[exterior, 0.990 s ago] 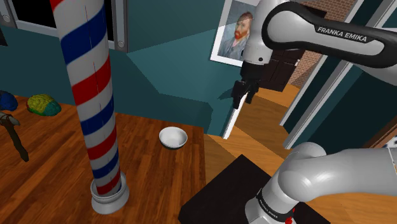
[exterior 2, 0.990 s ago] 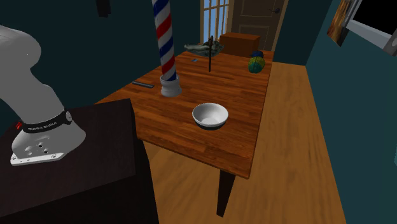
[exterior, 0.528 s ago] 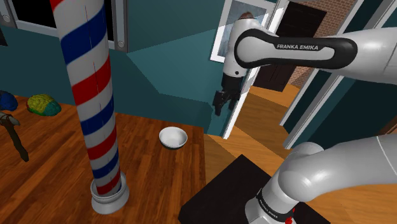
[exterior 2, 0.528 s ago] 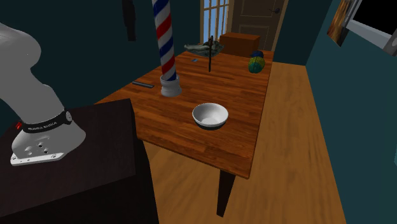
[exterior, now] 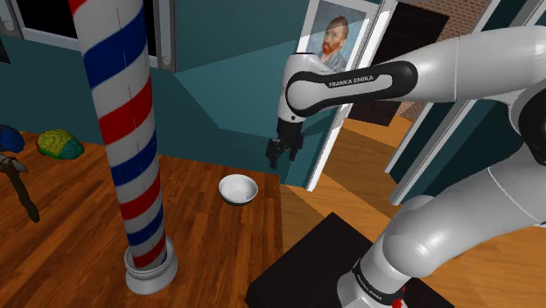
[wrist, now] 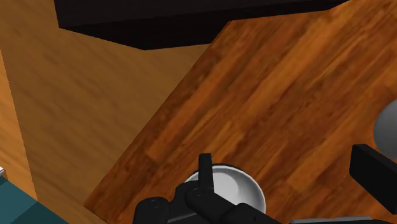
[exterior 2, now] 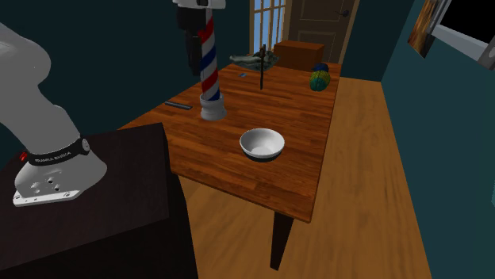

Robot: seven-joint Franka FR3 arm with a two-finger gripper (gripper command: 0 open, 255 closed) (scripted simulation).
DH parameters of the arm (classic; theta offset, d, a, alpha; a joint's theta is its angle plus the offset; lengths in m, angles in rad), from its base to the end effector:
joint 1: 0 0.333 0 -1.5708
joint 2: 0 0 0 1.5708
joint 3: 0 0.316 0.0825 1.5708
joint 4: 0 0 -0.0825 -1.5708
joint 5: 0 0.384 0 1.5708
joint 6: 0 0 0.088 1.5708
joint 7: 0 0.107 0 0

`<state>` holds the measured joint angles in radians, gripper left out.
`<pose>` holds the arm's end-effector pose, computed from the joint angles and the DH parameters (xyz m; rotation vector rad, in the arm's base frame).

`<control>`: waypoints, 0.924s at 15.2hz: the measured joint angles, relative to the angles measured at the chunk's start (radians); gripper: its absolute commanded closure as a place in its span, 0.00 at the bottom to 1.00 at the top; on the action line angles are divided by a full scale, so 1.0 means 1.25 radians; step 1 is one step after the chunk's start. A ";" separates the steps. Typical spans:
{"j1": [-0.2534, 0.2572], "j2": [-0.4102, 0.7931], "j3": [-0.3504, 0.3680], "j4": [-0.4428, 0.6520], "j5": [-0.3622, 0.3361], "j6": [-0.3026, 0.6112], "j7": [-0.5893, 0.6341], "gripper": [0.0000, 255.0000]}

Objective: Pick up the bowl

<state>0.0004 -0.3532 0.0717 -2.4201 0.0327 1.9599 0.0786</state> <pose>0.4200 0.0331 0.4316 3.1337 -0.0412 -0.1689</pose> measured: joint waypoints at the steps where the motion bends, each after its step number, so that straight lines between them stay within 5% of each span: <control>1: -0.001 0.026 0.001 0.008 -0.002 0.019 0.001 0.00; 14: 0.010 0.430 0.021 0.187 -0.038 0.250 0.049 0.00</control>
<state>0.0133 0.1842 0.0975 -2.1859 -0.0150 2.2725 0.1395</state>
